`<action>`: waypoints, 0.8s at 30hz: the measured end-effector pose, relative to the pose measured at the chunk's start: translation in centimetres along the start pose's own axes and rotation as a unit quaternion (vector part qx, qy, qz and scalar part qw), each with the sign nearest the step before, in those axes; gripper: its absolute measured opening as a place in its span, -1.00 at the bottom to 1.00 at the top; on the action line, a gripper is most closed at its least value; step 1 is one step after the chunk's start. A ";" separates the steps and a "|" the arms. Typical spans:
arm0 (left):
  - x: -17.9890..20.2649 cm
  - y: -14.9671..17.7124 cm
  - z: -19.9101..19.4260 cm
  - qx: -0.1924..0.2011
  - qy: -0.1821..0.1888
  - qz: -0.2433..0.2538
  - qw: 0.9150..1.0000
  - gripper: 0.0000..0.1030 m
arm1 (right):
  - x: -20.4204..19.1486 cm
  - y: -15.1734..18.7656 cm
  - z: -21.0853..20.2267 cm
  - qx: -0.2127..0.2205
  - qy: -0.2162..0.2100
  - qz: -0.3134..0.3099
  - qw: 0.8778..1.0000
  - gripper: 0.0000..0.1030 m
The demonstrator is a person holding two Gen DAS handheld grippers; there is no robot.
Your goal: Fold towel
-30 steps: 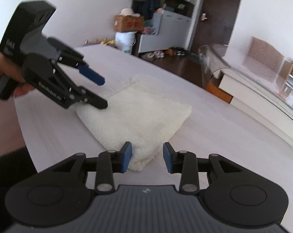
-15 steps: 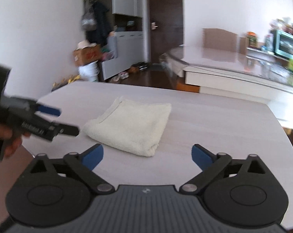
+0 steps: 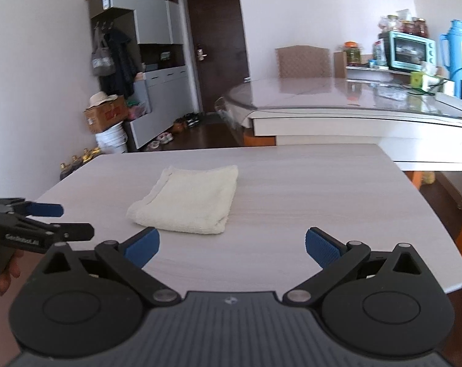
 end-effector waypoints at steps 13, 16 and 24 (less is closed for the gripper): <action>0.7 0.8 -2.5 0.009 0.023 -0.016 1.000 1.00 | -1.8 0.2 -1.6 -0.001 0.022 -0.024 0.999 1.00; 0.4 0.6 -2.5 0.014 0.013 -0.016 1.000 1.00 | -2.5 0.1 -1.5 -0.003 0.019 -0.030 0.999 1.00; 0.5 0.9 -2.4 0.017 -0.006 -0.016 1.000 1.00 | -3.9 1.1 -0.6 -0.021 0.015 -0.034 0.999 1.00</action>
Point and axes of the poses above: each gripper's, at about its wrist camera, not at the fingertips, and z roughly the way its jaws point, x to its right, y to its underside, the point moved 10 cm from there along z, roughly the way its jaws point, and after that the axes turned 15 degrees about -x, right-handed, at the moved point
